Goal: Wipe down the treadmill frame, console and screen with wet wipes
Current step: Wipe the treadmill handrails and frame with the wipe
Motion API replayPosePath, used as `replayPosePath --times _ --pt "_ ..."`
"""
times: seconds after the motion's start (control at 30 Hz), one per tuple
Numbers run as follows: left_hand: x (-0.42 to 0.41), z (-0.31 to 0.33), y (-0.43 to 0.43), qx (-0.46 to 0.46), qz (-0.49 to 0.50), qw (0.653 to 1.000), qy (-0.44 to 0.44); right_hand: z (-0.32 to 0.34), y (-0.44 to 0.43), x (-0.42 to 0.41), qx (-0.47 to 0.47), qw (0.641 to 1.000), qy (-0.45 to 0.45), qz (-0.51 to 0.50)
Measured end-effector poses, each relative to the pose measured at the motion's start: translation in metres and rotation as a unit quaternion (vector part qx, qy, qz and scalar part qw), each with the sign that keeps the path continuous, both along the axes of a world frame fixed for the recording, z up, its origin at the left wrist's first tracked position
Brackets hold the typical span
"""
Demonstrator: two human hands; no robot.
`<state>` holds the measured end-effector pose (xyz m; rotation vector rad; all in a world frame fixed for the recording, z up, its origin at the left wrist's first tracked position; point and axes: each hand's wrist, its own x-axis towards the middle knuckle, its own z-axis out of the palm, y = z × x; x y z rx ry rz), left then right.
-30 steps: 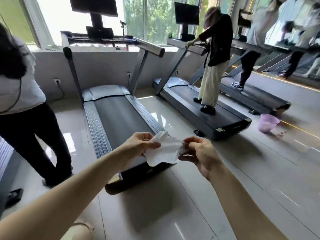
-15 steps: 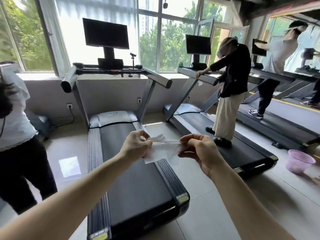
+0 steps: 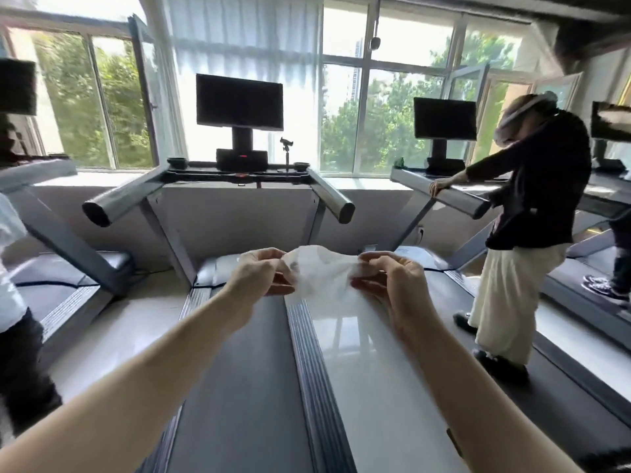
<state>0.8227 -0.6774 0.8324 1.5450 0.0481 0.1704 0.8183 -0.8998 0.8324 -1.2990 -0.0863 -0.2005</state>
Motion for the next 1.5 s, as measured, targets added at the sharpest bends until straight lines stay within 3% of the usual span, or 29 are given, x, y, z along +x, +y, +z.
replayPosePath --times 0.2,0.5,0.63,0.83,1.17,1.37,1.5 --pt "0.094 0.008 -0.060 -0.077 -0.083 0.993 -0.007 0.003 -0.008 0.106 -0.021 0.997 -0.030 0.066" --pt "0.237 -0.004 -0.077 0.004 -0.173 0.985 0.013 -0.021 -0.017 0.235 -0.098 0.992 -0.072 0.016" --pt "0.295 -0.011 -0.066 0.040 -0.149 0.987 0.046 -0.030 -0.025 0.295 -0.147 0.986 -0.069 -0.021" --pt "0.375 -0.016 -0.057 0.088 -0.072 0.991 0.068 -0.044 -0.034 0.396 -0.272 0.941 -0.131 -0.152" --pt "0.520 -0.016 -0.104 0.102 0.053 0.991 0.072 -0.065 -0.037 0.574 -0.265 0.933 -0.214 -0.119" --pt "0.575 -0.015 -0.127 0.087 0.055 0.980 0.168 -0.102 -0.040 0.621 -0.215 0.956 -0.191 -0.064" --pt "0.591 -0.023 -0.131 0.068 0.044 0.974 0.212 -0.119 -0.037 0.639 -0.136 0.983 -0.123 -0.026"
